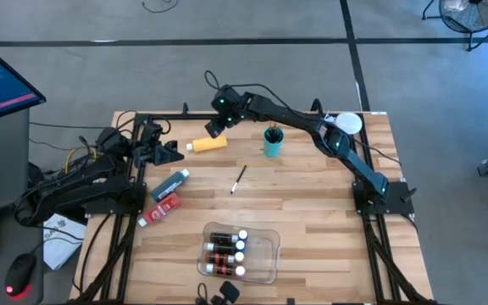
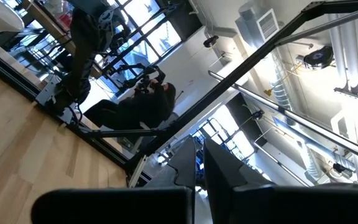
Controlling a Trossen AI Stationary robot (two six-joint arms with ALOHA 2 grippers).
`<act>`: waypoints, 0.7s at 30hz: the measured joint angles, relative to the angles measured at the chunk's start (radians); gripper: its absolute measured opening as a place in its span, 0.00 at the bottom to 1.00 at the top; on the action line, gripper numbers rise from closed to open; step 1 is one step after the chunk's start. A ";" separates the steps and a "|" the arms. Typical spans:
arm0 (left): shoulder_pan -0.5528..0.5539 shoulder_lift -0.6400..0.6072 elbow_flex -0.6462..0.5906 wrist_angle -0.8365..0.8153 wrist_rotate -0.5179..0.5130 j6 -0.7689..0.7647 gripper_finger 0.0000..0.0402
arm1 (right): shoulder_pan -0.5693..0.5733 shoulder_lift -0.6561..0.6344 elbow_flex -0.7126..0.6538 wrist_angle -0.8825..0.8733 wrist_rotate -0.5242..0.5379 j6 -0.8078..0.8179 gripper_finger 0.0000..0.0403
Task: Pick & Place Paint Supplies
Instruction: Put the yellow paint bottle into the transparent bin
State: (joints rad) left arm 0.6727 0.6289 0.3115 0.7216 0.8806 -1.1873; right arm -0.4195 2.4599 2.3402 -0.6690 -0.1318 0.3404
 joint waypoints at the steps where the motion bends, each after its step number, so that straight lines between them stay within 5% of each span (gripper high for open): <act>1: 0.000 0.000 0.000 0.000 0.000 0.000 0.00 | 0.004 0.000 0.000 0.004 0.000 -0.021 0.34; 21: -0.012 -0.008 0.000 0.003 -0.008 -0.007 0.00 | 0.071 -0.014 0.015 -0.063 -0.041 0.191 0.35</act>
State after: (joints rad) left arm 0.6607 0.6209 0.3115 0.7242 0.8731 -1.1946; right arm -0.3483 2.4455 2.3550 -0.7316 -0.1732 0.5316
